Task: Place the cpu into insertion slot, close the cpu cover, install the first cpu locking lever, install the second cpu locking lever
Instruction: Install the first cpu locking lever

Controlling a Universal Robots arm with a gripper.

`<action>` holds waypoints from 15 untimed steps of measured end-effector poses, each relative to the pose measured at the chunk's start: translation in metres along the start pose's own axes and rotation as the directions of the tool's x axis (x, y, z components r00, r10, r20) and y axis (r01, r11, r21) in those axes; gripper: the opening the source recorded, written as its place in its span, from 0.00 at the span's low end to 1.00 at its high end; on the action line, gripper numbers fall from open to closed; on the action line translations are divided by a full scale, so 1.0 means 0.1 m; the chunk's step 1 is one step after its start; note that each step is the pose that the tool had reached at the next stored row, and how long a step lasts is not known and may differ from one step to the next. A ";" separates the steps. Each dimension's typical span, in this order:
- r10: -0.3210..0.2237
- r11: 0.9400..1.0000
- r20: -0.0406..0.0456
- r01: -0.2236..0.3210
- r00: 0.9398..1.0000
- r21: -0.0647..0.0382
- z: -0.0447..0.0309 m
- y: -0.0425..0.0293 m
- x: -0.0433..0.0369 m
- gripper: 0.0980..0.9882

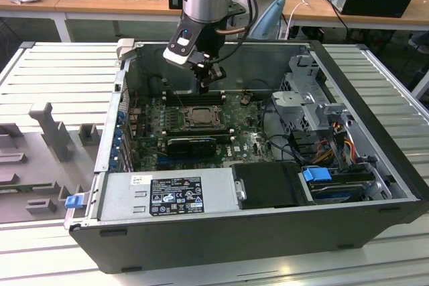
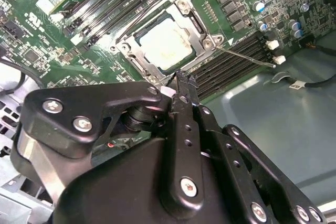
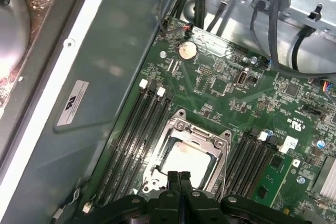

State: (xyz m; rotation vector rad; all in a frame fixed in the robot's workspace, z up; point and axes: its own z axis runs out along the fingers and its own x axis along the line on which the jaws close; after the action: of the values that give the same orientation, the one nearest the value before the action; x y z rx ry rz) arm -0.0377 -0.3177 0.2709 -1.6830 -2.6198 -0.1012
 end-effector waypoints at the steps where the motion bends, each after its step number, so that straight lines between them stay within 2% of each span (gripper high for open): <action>1: -0.004 1.000 0.000 0.004 1.000 0.000 0.000 0.000 0.000 0.01; 15: -0.074 0.997 -0.005 0.074 0.997 0.004 0.003 0.000 0.000 0.01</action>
State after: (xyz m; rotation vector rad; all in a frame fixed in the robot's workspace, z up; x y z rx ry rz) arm -0.0378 -0.3177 0.2706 -1.5830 -2.6776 -0.1014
